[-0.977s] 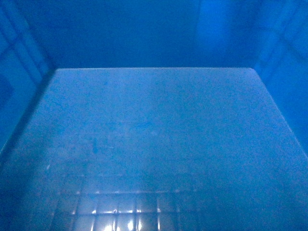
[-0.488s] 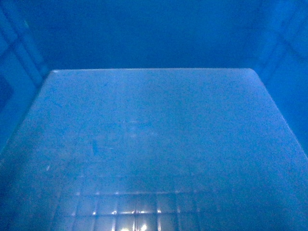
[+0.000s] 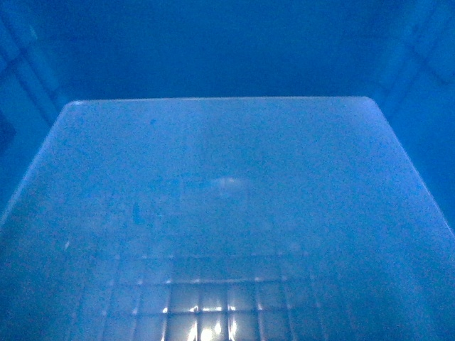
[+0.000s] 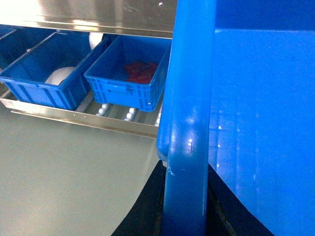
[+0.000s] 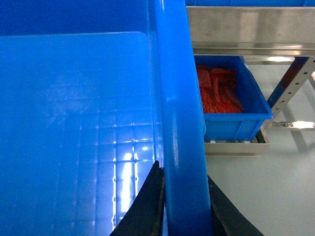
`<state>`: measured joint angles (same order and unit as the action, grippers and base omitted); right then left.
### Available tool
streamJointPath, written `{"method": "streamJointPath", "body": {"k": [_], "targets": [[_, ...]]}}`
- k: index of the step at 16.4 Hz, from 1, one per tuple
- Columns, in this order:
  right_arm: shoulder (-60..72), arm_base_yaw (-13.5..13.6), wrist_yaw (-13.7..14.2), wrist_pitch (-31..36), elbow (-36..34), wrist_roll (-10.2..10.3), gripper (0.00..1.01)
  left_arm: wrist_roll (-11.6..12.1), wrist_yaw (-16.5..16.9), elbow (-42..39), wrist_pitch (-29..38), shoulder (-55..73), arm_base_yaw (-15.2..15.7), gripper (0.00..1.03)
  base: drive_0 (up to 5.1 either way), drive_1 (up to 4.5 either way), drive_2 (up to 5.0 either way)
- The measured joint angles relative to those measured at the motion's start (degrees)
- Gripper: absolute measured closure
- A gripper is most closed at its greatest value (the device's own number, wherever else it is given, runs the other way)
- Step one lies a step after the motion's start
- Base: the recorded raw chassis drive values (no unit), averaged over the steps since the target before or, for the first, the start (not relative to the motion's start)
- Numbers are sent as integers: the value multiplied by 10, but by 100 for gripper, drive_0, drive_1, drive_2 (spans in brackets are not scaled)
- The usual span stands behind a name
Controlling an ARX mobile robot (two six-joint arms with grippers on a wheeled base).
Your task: Place box next to blue box on left shelf
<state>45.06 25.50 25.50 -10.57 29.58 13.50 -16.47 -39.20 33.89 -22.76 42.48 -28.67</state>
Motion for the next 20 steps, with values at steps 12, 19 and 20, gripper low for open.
{"method": "streamJointPath", "body": {"k": [12, 19, 20], "targets": [[-1, 0, 0, -3, 0, 0, 90, 0, 2, 0, 2, 2, -1, 89, 0, 0, 0], [-2, 0, 0, -5, 0, 0, 90, 0, 1, 0, 1, 2, -1, 89, 0, 0, 0], [-2, 0, 0, -5, 0, 0, 90, 0, 2, 0, 2, 2, -1, 89, 0, 0, 0]]}}
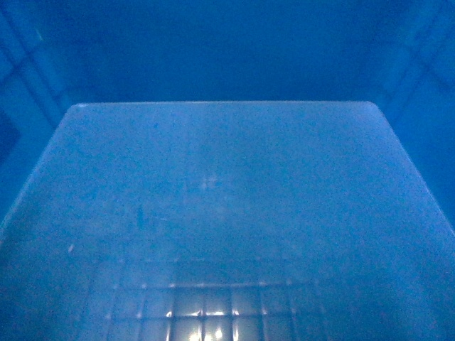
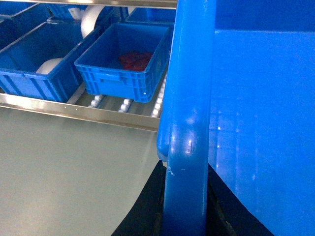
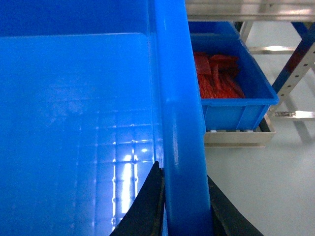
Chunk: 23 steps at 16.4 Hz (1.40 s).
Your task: Place box next to blue box on left shelf
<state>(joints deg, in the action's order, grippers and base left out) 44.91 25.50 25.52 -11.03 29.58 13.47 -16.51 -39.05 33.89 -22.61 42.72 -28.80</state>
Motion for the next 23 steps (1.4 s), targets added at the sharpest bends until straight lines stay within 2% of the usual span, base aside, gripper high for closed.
{"method": "streamJointPath", "body": {"k": [23], "targets": [[0, 0, -1, -4, -1, 1, 90, 0, 2, 0, -2, 1, 0, 89, 0, 0, 0]]}}
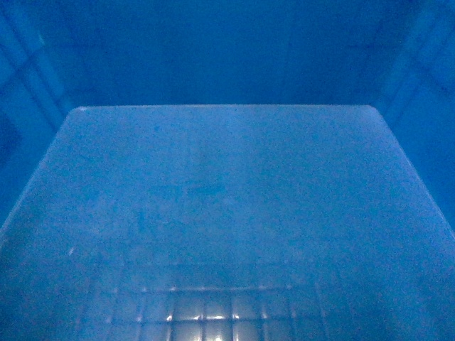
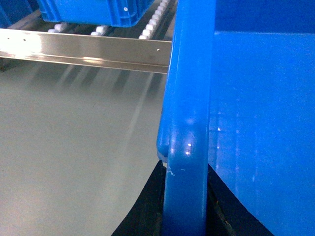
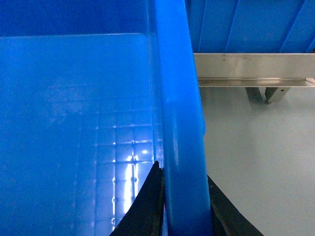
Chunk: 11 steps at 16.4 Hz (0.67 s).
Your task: Place box next to blue box on left shelf
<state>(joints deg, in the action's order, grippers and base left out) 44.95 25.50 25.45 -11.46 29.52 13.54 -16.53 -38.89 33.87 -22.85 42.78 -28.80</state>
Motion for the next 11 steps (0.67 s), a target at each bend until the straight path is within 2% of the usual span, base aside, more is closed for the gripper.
{"method": "streamJointPath", "body": {"k": [7, 11], "targets": [[0, 0, 0, 4, 0, 0, 90, 0, -2, 0, 2, 0, 0, 89, 0, 0, 0], [0, 0, 0, 5, 0, 0, 90, 0, -2, 0, 3, -2, 0, 89, 17, 429, -395]]}}
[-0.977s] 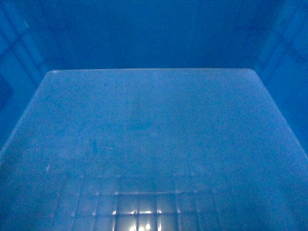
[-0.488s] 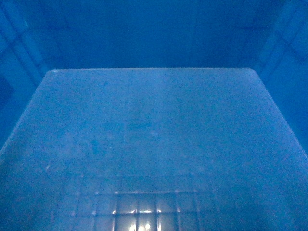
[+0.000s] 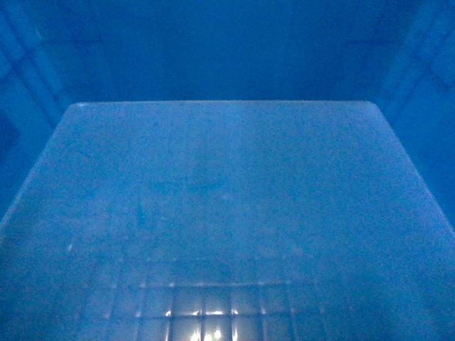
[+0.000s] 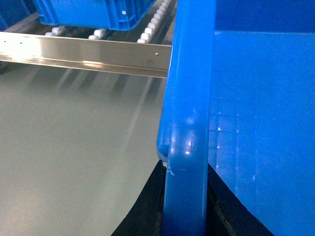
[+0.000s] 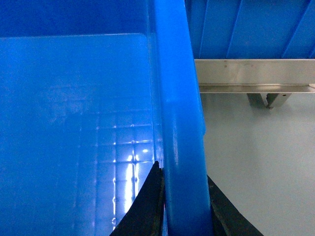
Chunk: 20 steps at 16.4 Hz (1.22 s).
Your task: Place box next to blue box on left shelf
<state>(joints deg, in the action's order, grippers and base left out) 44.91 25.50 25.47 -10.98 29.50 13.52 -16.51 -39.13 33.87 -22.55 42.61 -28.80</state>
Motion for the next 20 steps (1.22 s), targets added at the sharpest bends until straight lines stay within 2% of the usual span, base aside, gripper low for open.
{"method": "streamJointPath", "body": {"k": [20], "targets": [[0, 0, 0, -1, 0, 0, 90, 0, 0, 0, -1, 1, 0, 89, 11, 428, -406]]}}
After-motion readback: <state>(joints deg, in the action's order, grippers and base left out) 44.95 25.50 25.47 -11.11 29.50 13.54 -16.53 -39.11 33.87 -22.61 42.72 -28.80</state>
